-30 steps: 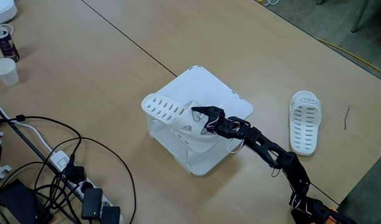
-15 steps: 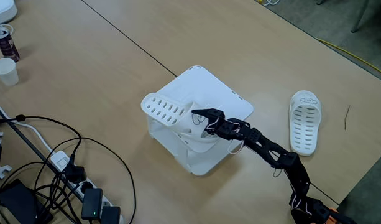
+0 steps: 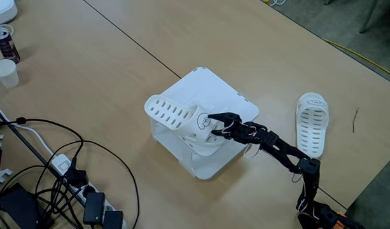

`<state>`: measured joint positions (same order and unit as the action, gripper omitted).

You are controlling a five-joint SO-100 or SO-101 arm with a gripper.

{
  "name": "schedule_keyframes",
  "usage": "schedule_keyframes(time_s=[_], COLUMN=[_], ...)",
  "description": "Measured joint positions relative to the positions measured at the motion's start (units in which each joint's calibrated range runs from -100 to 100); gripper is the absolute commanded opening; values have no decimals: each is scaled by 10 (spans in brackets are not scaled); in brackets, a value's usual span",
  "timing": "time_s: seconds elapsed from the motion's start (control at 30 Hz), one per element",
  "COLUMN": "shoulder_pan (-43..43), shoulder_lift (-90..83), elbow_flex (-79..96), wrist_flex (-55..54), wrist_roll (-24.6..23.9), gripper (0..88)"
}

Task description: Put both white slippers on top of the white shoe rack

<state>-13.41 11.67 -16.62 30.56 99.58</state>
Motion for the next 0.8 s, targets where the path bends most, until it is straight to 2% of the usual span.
schedule_keyframes(time_s=[0.8], shoulder_pan=[-87], shoulder_lift=[-2], elbow_flex=[0], wrist_flex=[0], wrist_roll=[0], gripper=[271])
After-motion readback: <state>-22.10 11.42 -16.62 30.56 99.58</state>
